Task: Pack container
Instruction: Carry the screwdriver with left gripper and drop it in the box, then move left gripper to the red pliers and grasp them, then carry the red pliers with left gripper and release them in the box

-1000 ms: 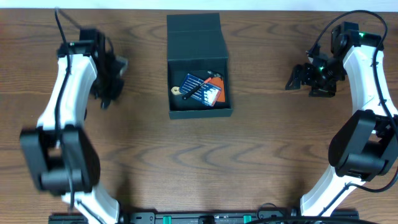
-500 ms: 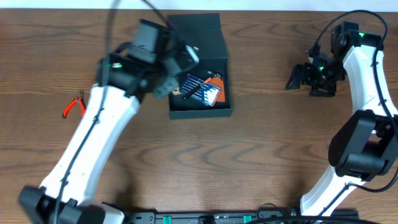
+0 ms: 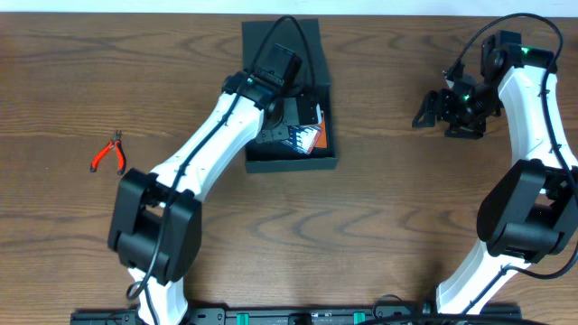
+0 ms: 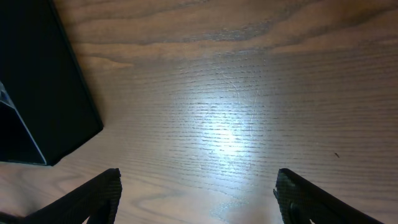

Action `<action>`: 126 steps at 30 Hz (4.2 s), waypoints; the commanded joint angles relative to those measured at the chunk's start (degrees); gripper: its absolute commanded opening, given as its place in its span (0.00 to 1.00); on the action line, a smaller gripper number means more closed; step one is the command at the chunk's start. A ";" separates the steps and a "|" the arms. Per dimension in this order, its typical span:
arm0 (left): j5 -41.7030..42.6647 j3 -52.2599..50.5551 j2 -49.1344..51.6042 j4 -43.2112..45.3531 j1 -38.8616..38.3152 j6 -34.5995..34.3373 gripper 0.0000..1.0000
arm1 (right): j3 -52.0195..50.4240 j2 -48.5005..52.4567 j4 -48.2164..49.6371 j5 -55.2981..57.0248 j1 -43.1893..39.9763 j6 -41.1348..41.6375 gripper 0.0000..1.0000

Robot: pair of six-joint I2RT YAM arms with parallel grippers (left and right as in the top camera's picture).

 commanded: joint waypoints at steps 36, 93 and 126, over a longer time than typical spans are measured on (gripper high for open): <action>-3.72 -4.24 -17.68 -15.23 36.37 -35.21 0.90 | 0.02 0.28 0.42 -1.09 0.59 0.57 0.83; 0.26 -4.28 13.00 -9.42 47.12 -36.65 0.25 | 0.02 0.28 -1.95 -1.49 0.59 6.58 0.83; 0.24 0.63 -23.15 -13.79 10.27 -14.58 0.06 | 0.02 0.28 -0.09 -1.49 0.63 6.54 0.82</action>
